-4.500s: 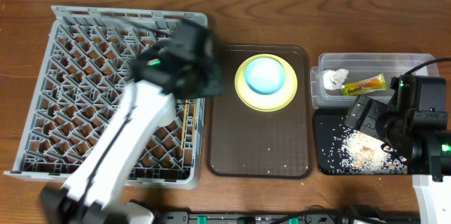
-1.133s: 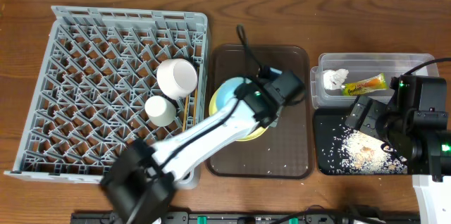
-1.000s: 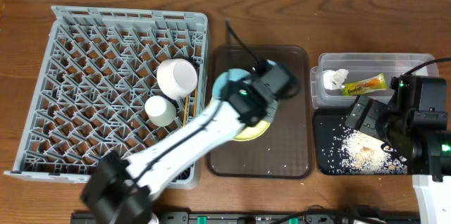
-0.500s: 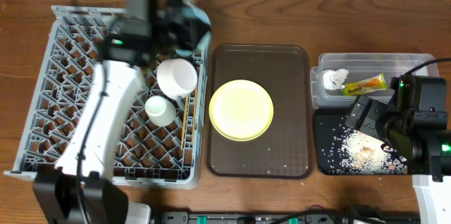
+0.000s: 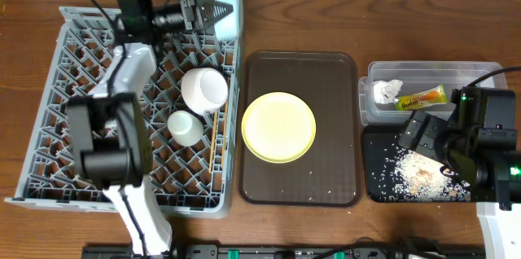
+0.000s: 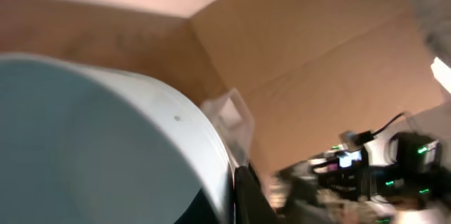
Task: Sort waste into correct bins and load items into the dishwasher
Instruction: 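Tilt and lower the blue bowl into the rack's back corner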
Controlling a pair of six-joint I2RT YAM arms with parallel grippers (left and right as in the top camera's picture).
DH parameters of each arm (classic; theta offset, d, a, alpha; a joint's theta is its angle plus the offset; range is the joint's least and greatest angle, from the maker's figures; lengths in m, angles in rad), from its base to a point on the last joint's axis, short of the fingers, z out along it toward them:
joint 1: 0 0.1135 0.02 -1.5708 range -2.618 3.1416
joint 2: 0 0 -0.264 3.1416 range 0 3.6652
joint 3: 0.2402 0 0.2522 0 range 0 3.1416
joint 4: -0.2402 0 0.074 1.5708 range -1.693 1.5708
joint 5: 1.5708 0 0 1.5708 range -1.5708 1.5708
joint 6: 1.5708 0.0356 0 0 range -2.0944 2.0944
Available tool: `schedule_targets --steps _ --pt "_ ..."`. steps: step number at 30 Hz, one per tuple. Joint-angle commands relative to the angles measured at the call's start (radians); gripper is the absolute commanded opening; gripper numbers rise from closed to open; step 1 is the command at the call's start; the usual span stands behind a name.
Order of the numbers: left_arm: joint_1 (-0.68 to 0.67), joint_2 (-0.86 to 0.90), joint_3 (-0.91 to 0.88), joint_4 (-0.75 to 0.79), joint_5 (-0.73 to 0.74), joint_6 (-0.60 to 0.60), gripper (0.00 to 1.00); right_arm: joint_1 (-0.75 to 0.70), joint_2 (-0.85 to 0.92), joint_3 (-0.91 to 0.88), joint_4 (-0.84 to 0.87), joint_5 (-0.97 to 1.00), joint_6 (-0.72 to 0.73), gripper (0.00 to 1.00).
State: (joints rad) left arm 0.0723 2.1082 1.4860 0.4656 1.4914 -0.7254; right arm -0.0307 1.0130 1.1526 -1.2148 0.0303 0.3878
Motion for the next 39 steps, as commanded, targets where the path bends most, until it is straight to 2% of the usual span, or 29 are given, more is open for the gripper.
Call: schedule_targets --steps 1,15,17,18,19,21,22,23,39 --pt "0.020 0.051 0.006 0.023 0.082 -0.167 0.08 -0.008 0.000 0.005 -0.001 0.006 -0.011 0.99" --pt "0.057 0.095 0.005 -0.023 0.082 -0.171 0.09 -0.008 0.000 0.005 -0.001 0.006 -0.011 0.99" --pt "0.063 0.095 0.005 -0.022 0.082 -0.179 0.23 -0.008 0.000 0.005 -0.001 0.006 -0.011 0.99" --pt "0.069 0.095 0.006 -0.022 0.082 -0.179 0.34 -0.008 0.000 0.005 -0.001 0.006 -0.011 0.99" --pt "0.078 0.095 0.005 -0.022 0.082 -0.179 0.72 -0.008 0.000 0.005 -0.001 0.006 -0.011 0.99" --pt "0.098 0.095 0.005 -0.023 0.082 -0.180 0.73 -0.008 0.000 0.005 -0.001 0.006 -0.011 0.99" --pt "0.111 0.095 0.005 -0.023 0.082 -0.190 0.80 -0.008 0.000 0.005 -0.001 0.006 -0.011 0.99" --pt "0.121 0.095 0.005 -0.023 0.082 -0.200 0.82 -0.008 0.000 0.005 -0.001 0.006 -0.011 0.99" --pt "0.169 0.095 -0.023 -0.023 0.082 -0.219 0.90 -0.008 0.000 0.005 -0.001 0.006 -0.011 0.99"
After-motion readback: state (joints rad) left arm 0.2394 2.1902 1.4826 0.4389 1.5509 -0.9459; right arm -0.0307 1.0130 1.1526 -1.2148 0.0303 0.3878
